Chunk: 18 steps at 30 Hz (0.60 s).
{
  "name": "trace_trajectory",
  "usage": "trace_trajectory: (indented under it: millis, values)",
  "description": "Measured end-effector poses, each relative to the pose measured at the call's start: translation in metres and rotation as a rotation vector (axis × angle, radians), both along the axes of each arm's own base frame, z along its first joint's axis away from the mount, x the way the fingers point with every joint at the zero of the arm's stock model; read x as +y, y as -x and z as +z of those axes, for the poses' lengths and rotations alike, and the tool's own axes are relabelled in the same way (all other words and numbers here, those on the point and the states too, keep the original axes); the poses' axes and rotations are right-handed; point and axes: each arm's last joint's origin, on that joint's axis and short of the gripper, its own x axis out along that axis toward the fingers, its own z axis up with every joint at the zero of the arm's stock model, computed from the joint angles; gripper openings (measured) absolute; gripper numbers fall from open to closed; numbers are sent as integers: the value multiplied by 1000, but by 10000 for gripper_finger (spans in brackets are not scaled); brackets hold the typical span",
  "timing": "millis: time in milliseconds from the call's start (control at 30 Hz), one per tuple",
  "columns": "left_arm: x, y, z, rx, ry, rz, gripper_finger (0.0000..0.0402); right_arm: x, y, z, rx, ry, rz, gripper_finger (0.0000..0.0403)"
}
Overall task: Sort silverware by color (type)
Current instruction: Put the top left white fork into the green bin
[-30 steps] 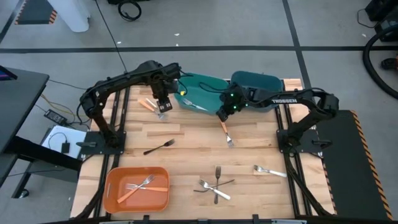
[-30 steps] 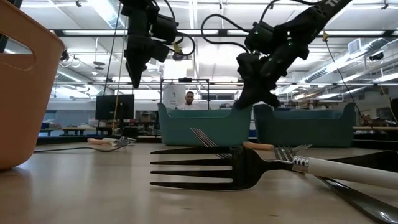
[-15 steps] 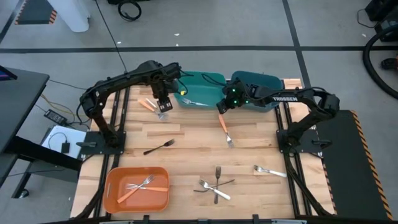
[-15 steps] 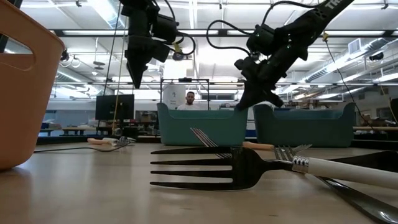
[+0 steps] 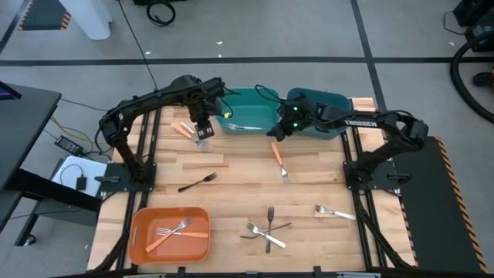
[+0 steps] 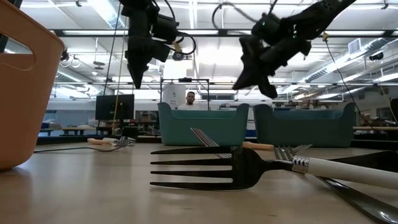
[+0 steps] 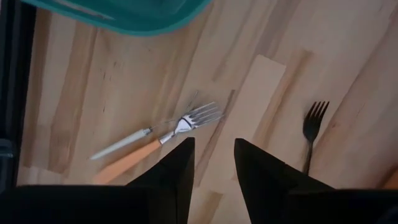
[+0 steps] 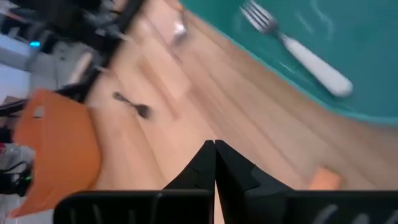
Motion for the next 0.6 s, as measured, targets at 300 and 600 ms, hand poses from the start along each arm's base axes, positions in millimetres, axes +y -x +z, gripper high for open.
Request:
trace_trajectory:
  millis: [300, 600]
  values:
    - [-4, 7, -52, 65, 37, -68, 123, -1, 12, 33, -121, 202, -62, 15]
    - [-2, 15, -101, 32, -10, -49, 123, -4, 16, 37, -136, 209, -75, 12]
